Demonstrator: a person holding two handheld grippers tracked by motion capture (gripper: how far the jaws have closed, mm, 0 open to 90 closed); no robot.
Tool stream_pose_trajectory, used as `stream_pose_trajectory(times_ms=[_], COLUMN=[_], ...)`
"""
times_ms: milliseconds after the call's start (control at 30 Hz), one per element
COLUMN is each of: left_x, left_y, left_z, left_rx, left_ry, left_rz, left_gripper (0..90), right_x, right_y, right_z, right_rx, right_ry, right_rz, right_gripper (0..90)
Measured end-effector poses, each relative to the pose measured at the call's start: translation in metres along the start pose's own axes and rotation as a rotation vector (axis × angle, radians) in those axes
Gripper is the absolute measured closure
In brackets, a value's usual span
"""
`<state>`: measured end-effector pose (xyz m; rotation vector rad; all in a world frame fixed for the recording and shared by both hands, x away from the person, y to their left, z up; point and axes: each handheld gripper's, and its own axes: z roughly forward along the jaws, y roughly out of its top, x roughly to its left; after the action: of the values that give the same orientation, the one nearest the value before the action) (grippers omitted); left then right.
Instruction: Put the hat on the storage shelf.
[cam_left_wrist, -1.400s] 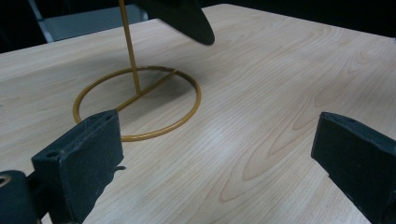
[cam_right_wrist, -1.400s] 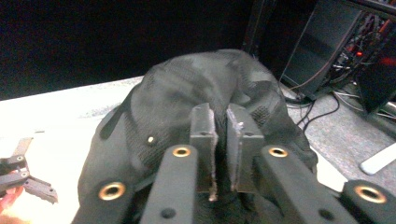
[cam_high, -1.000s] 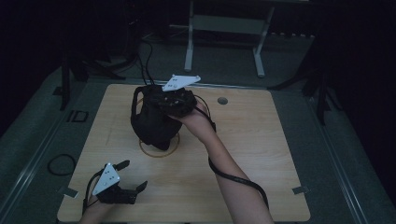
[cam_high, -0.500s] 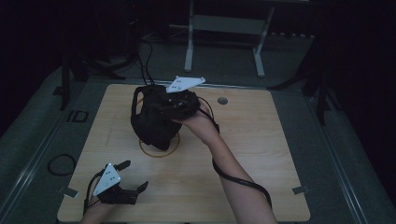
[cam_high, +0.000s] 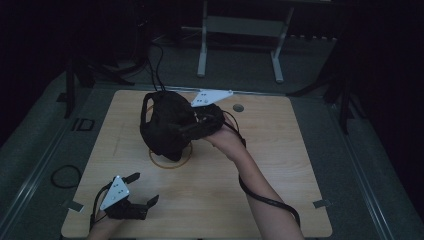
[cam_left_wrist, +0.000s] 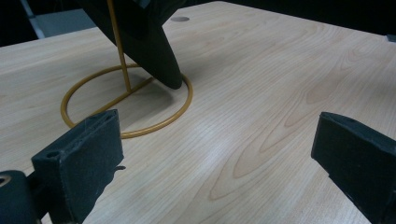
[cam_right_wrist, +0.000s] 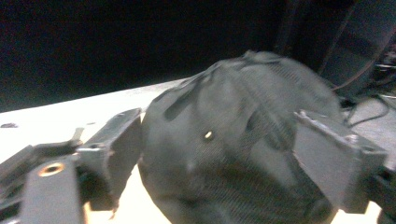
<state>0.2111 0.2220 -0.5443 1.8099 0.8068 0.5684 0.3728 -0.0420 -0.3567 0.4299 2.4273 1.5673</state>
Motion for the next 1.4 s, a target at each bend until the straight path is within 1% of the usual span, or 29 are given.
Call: stream_pose_trajectory(times_ms=[33, 100, 133, 167, 200, 233, 267, 300, 367, 400, 433, 500, 533, 667, 733, 833, 933, 967, 1000, 1033, 1100, 1133, 1167, 1200, 1267, 1300, 1333, 1367, 1400], left_x=[0.0, 0.0, 0.0, 0.0, 0.0, 0.0, 0.0, -0.001, 0.0, 0.0, 0.0, 0.0, 0.0, 0.0, 0.0, -0.001, -0.001, 0.0, -0.001, -0.001, 0.0, 0.0, 0.001, 0.001, 0.001, 0.001, 0.001, 0.001, 0.001], left_y=[-0.001, -0.001, -0.001, -0.001, -0.001, -0.001, -0.001, -0.002, -0.002, -0.002, -0.003, -0.003, -0.003, -0.003, -0.003, -0.003, -0.004, -0.004, -0.004, -0.004, -0.004, -0.004, -0.004, -0.004, -0.005, -0.005, -0.005, -0.005, -0.005], left_z=[0.0, 0.0, 0.0, 0.0, 0.0, 0.001, 0.001, 0.001, 0.001, 0.001, 0.0, 0.0, -0.001, -0.001, -0.001, 0.0, 0.001, 0.001, 0.001, 0.001, 0.0, 0.0, 0.0, 0.0, 0.001, 0.001, 0.001, 0.001, 0.002], left_rx=[0.001, 0.004, 0.004, 0.004, 0.004, 0.003, 0.003, 0.003, 0.004, 0.004, 0.006, 0.008, 0.005, 0.005, 0.008, 0.009, 0.01, 0.01, 0.01, 0.01, 0.011, 0.011, 0.019, 0.019, 0.024, 0.024, 0.026, 0.026, 0.028], left_ry=[-0.002, -0.002, -0.002, -0.002, -0.002, -0.003, -0.003, -0.005, -0.004, -0.004, -0.002, -0.002, -0.002, -0.003, -0.005, -0.007, -0.008, -0.008, -0.009, -0.009, -0.009, -0.009, -0.012, -0.012, -0.017, -0.017, -0.015, -0.015, -0.014], left_rz=[0.0, 0.0, 0.0, 0.0, 0.0, -0.001, -0.001, -0.003, -0.001, -0.001, 0.0, -0.001, -0.004, -0.004, -0.004, -0.003, -0.005, -0.005, -0.005, -0.005, -0.009, -0.009, -0.011, -0.011, -0.016, -0.016, -0.015, -0.015, -0.014], left_gripper=[2.6, 2.6, 2.6, 2.6, 2.6, 2.6, 2.5, 2.6, 2.5, 2.6, 2.6, 2.6, 2.6, 2.5, 2.6, 2.6, 2.6, 2.6, 2.6, 2.6, 2.6, 2.6, 2.6, 2.6, 2.6, 2.6, 2.6, 2.6, 2.6], right_x=[0.0, -0.001, 0.0, 0.0, 0.0, 0.0, 0.0, 0.001, 0.001, 0.001, 0.002, 0.002, 0.003, 0.004, 0.007, 0.008, 0.008, 0.008, 0.009, 0.009, 0.011, 0.011, 0.013, 0.013, 0.015, 0.015, 0.015, 0.015, 0.016], right_y=[-0.004, -0.007, -0.012, -0.016, -0.016, -0.023, -0.023, -0.03, -0.035, -0.035, -0.041, -0.044, -0.051, -0.062, -0.074, -0.082, -0.099, -0.099, -0.109, -0.109, -0.121, -0.121, -0.131, -0.131, -0.144, -0.144, -0.152, -0.152, -0.157], right_z=[-0.004, -0.006, -0.009, -0.01, -0.01, -0.012, -0.012, -0.014, -0.016, -0.016, -0.019, -0.02, -0.023, -0.025, -0.025, -0.025, -0.025, -0.025, -0.024, -0.024, -0.023, -0.023, -0.023, -0.023, -0.022, -0.022, -0.022, -0.022, -0.021], right_rx=[-0.006, -0.012, -0.016, -0.024, -0.024, -0.026, -0.026, -0.026, -0.023, -0.023, -0.024, -0.024, -0.022, -0.02, -0.003, 0.002, 0.01, 0.01, 0.022, 0.022, 0.032, 0.032, 0.036, 0.036, 0.044, 0.044, 0.03, 0.03, 0.036], right_ry=[0.016, 0.026, 0.011, 0.015, 0.015, 0.001, 0.001, -0.001, -0.011, -0.011, -0.011, -0.011, -0.014, -0.007, -0.006, -0.004, -0.001, -0.001, 0.003, 0.003, 0.008, 0.008, 0.005, 0.005, 0.0, 0.0, -0.005, -0.005, -0.01], right_rz=[0.014, 0.012, -0.006, -0.015, -0.015, -0.024, -0.024, -0.028, -0.036, -0.036, -0.033, -0.035, -0.036, -0.029, -0.033, -0.031, -0.016, -0.016, -0.019, -0.019, -0.018, -0.018, -0.023, -0.023, -0.012, -0.012, 0.007, 0.007, 0.005], right_gripper=[14.2, 14.1, 14.1, 14.1, 14.1, 14.1, 14.1, 14.1, 14.1, 14.1, 14.1, 14.1, 14.1, 14.1, 14.1, 14.1, 14.1, 14.1, 14.1, 14.1, 14.1, 14.1, 14.0, 14.0, 13.4, 13.4, 13.4, 13.4, 13.5])
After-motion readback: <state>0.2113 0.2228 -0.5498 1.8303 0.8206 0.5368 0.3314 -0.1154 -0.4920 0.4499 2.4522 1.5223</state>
